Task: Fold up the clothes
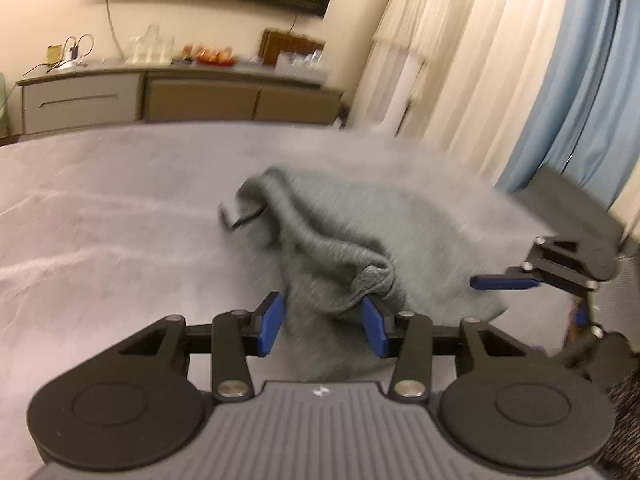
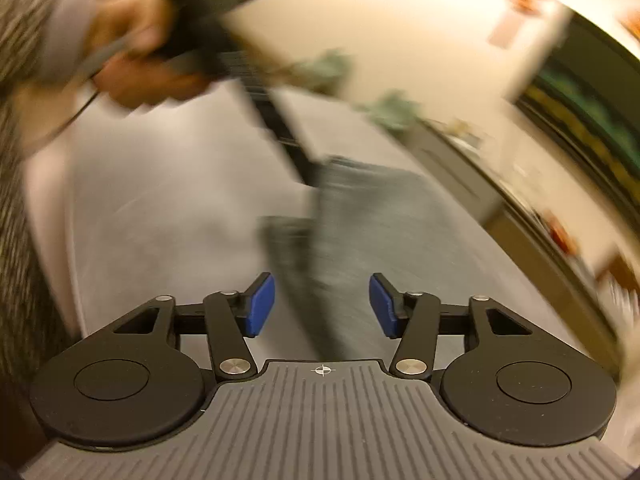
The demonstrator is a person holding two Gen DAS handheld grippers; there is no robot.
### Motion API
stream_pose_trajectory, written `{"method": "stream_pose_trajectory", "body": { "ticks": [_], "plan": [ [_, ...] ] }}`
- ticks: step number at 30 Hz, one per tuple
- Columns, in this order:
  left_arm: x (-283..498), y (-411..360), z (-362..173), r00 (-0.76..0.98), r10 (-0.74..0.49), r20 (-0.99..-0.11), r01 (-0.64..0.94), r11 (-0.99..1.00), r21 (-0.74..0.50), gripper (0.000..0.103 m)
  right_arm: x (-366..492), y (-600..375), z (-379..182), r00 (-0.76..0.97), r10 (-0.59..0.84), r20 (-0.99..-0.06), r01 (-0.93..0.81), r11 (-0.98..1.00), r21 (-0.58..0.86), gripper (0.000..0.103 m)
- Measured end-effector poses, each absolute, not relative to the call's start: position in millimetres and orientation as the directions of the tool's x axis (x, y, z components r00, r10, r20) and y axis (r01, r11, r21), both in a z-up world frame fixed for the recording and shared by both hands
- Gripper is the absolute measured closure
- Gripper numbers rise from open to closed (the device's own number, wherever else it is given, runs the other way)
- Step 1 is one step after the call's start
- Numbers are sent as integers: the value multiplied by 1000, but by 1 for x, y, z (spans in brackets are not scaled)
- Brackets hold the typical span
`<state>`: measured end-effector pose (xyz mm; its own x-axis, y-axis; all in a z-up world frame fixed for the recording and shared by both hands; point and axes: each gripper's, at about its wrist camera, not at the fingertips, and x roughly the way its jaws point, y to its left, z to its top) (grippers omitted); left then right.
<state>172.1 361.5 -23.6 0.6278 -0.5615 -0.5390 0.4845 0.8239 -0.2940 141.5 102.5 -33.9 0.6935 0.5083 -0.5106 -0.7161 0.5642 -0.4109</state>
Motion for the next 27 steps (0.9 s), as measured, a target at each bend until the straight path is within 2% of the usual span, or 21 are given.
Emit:
{"method": "stream_pose_trajectory", "body": {
  "ticks": [1,2,3,4,6,8,9,12,15,18,22,23,24,27],
  "plan": [
    [173,360,-23,622,-581,-525,491,812,-316,59,148,94,-35,707,486,-514,-697,600,-392,58],
    [173,358,-23,619,-589,-519,490,806,-331,59,156,87,-39,716,456,-529,-681,625,-382,68],
    [173,356,-23,617,-596,-513,488,802,-345,59,164,80,-44,722,425,-546,-664,648,-373,71],
    [173,354,-23,615,-603,-508,486,797,-359,59,173,74,-45,725,407,-556,-647,679,-346,71],
    [170,358,-23,624,-606,-493,477,795,-374,58,179,45,-41,713,419,-562,-598,783,-174,70],
    [165,369,-22,637,-607,-475,456,794,-402,50,177,13,-39,703,435,-563,-523,853,7,69],
    [166,371,-21,644,-596,-479,439,801,-406,50,181,-3,-40,687,446,-574,-480,871,103,64],
    [174,365,-24,628,-582,-516,418,812,-408,49,195,-45,-55,596,534,-600,-351,845,403,64],
    [179,345,-30,595,-551,-585,418,834,-360,48,201,-65,-70,503,639,-582,-282,758,588,64],
    [183,329,-40,585,-491,-645,392,868,-305,51,207,-69,-80,465,681,-565,-269,717,643,64],
    [183,323,-43,607,-438,-663,337,898,-284,64,217,-65,-87,447,702,-554,-282,698,658,64],
    [182,323,-42,614,-430,-661,327,902,-283,68,218,-64,-87,442,705,-555,-284,697,659,72],
    [182,324,-41,623,-426,-656,319,904,-284,70,219,-64,-86,437,706,-557,-287,697,657,85],
    [178,328,-34,652,-419,-632,297,908,-296,79,228,-39,-66,463,684,-563,-370,727,579,90]
  ]
}}
